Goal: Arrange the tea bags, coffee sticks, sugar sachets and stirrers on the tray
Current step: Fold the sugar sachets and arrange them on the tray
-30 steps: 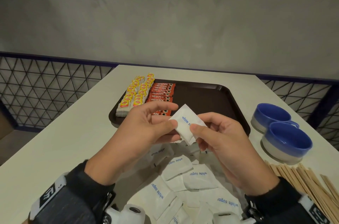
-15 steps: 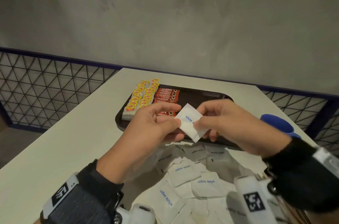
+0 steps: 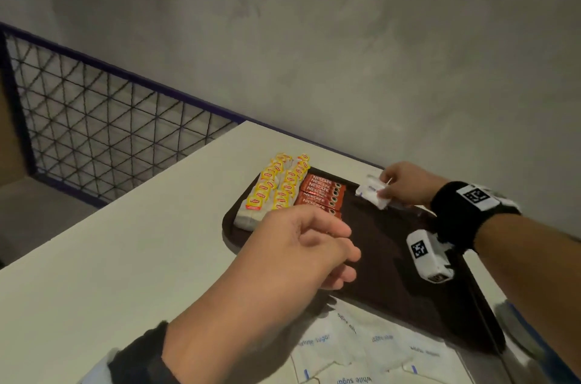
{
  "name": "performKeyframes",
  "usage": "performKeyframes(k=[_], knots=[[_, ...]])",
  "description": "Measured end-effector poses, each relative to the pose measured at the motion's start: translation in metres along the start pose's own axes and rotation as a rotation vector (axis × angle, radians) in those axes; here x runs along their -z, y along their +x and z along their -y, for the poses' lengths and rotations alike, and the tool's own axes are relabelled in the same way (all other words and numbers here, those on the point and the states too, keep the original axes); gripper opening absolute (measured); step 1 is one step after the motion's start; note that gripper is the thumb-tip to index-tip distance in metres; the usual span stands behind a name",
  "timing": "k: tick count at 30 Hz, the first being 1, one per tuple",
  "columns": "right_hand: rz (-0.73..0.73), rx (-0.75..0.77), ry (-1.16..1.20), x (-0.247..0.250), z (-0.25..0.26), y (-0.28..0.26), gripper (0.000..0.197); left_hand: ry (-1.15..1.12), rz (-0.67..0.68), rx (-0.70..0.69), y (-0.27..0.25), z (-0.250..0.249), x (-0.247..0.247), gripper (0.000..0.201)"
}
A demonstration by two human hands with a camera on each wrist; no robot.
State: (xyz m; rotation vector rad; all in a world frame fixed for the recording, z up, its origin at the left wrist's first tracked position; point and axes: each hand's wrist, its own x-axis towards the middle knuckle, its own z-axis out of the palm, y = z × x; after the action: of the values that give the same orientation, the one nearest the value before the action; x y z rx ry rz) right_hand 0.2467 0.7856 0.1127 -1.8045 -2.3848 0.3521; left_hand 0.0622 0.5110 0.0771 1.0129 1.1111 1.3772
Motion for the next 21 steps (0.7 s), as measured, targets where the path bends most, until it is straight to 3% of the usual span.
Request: performKeyframes(k=[2, 9, 21], knots=[[0.008, -0.013, -0.001, -0.014, -0.004, 0.011, 0.004, 0.004, 0.003, -0.003, 0.001, 0.001, 0.000, 0.010], [-0.035, -0.010, 0.008, -0.036, -0.008, 0.047, 0.014, -0.030, -0.023, 0.010, 0.003, -0.005, 0.001, 0.007], [-0.007, -0.023, -0.149, -0.033, -0.006, 0.051, 0.033, -0.026, -0.030, 0.011, 0.001, -0.003, -0.003, 0.017]])
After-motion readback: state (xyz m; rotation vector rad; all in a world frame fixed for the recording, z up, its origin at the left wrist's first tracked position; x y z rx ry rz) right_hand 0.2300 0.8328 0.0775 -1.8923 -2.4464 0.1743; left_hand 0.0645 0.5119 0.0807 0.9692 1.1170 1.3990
